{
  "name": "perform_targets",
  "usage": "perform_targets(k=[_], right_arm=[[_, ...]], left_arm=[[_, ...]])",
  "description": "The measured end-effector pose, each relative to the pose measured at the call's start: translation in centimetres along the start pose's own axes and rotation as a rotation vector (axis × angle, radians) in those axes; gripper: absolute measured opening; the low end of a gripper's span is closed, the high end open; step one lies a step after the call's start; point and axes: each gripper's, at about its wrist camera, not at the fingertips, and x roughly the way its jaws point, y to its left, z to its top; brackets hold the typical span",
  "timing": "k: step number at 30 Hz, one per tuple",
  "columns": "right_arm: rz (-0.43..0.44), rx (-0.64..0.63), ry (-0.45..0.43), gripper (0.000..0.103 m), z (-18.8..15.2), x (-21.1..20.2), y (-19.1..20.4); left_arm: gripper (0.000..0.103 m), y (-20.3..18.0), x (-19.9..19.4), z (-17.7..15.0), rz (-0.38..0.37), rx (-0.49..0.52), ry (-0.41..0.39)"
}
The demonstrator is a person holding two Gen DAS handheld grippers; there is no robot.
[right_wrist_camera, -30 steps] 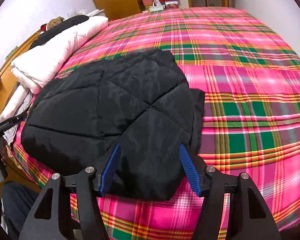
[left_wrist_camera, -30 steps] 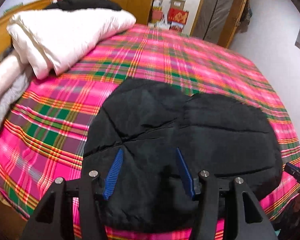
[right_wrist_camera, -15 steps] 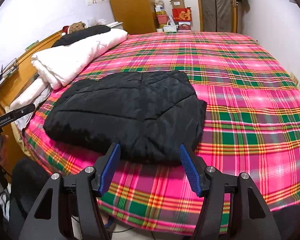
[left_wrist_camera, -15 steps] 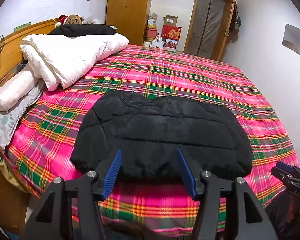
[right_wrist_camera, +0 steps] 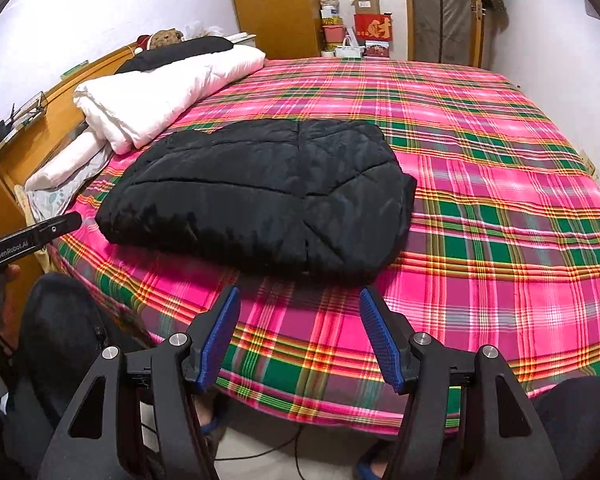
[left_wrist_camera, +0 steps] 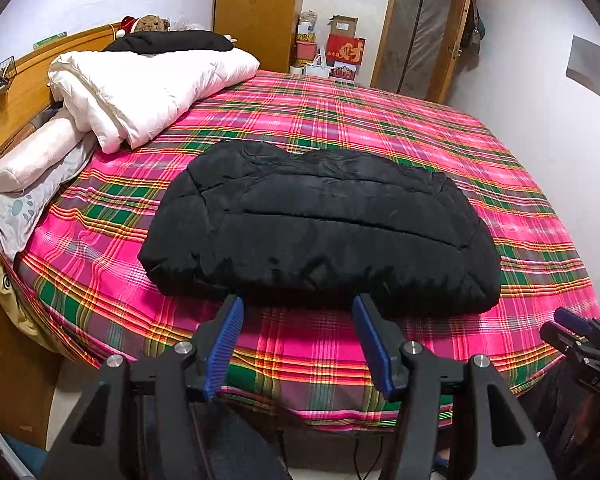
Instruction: Fold large clothes
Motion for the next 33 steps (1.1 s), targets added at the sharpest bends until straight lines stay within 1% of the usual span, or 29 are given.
perform_targets(k=[5, 33], right_arm=[[0.004, -0.011, 0.003, 0.062, -0.11, 0.11, 0.4], [0.004, -0.006, 0.029, 0.062, -0.41, 0.84, 0.91]], left_arm=[[0.059, -0.11, 0.11, -0.2, 0.01, 0.001, -0.001], [0.059, 0.29, 0.68, -0.39, -0.029, -0.02, 0.012]])
